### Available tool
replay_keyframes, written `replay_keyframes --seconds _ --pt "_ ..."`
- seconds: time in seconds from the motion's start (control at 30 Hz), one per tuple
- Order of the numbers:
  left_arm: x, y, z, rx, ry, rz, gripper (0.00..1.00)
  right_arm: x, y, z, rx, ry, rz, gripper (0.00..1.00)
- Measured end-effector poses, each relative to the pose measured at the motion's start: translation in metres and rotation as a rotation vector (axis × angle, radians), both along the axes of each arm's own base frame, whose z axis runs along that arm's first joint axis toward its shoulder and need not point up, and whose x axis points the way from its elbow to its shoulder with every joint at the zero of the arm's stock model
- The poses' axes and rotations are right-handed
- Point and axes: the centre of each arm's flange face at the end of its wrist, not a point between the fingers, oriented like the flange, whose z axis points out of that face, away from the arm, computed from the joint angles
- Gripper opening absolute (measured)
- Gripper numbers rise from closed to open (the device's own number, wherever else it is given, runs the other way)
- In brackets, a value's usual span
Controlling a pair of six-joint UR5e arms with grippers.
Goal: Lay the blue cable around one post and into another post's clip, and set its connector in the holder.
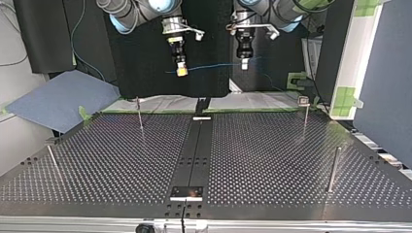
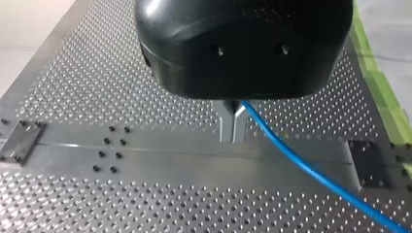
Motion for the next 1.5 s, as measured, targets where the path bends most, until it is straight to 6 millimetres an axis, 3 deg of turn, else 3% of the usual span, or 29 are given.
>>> replay_keyframes --seconds 0.4,0.73,1.07,1.5 --pt "-0.001 -0.002 -0.001 0.001 0.001 -0.006 0.0 -0.015 0.015 -0.061 0.149 0.142 0.006 0.0" --pt "-0.002 0.001 -0.002 -0.004 0.006 -0.008 0.0 -0.022 0.021 -0.067 0.195 0.183 0.004 0.0" --pt "-0.007 0.008 0.015 -0.045 0.02 -0.004 0.0 -0.018 0.022 -0.035 0.196 0.082 0.022 0.0" --pt "0.027 -0.003 0.071 -0.162 -0.046 -0.021 0.0 0.004 -0.013 0.047 0.163 -0.091 0.041 0.0"
